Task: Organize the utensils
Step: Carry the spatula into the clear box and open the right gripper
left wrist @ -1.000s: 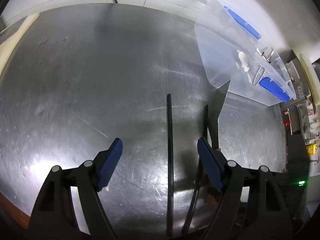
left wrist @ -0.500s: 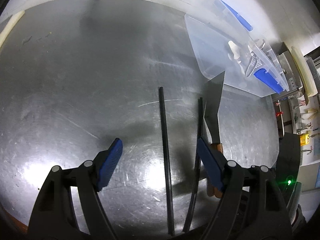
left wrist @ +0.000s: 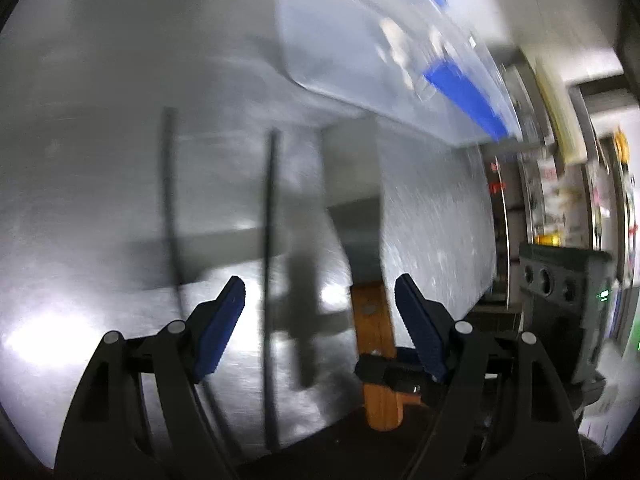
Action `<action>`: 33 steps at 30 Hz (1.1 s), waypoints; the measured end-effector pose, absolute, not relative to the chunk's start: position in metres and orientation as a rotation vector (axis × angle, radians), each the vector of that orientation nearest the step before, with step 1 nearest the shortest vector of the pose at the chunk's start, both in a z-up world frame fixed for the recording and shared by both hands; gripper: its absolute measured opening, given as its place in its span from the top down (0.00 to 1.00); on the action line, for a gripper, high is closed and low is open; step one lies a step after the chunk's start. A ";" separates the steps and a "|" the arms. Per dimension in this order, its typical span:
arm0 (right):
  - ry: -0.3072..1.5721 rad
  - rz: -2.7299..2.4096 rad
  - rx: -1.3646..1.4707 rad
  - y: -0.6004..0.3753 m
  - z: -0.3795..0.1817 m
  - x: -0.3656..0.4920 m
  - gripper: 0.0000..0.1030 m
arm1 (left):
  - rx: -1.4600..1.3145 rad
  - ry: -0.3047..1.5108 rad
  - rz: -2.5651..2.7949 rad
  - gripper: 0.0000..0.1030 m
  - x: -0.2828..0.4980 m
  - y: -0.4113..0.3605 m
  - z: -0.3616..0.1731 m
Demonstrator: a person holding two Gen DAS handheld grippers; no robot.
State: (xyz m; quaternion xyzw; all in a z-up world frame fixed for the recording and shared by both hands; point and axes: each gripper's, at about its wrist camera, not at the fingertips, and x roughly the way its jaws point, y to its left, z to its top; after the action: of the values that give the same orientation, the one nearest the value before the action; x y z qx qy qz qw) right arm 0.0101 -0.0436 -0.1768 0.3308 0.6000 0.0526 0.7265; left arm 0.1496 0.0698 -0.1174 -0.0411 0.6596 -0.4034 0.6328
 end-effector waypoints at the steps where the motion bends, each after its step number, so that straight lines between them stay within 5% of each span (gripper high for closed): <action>1: 1.321 0.123 0.724 -0.042 -0.179 0.009 0.85 | -0.092 1.524 -0.950 0.29 0.146 0.063 -0.118; 7: 1.296 0.193 0.671 -0.039 -0.159 -0.004 0.85 | -0.134 1.563 -0.964 0.30 0.138 0.039 -0.129; 12: 1.281 0.225 0.637 -0.044 -0.146 -0.015 0.85 | -0.185 1.549 -0.915 0.69 0.142 0.044 -0.126; 17: 1.272 0.303 0.591 -0.045 -0.136 -0.009 0.85 | -0.286 1.509 -0.883 0.71 0.141 0.064 -0.108; 24: 1.120 0.440 0.446 -0.046 -0.070 0.000 0.85 | -0.292 1.236 -0.972 0.71 0.136 0.076 -0.007; 29: 0.976 0.380 0.353 -0.087 -0.012 0.032 0.85 | -0.145 1.036 -1.052 0.71 0.185 0.012 0.065; 33: 0.905 0.238 0.287 -0.141 0.020 0.083 0.85 | -0.045 1.046 -1.113 0.71 0.245 -0.076 0.086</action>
State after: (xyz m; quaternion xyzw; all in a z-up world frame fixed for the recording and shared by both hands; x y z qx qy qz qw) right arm 0.0832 -0.1409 0.0202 0.1379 0.4347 0.1142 0.8826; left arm 0.2450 -0.0755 0.0862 -0.0203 0.4735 -0.5040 0.7221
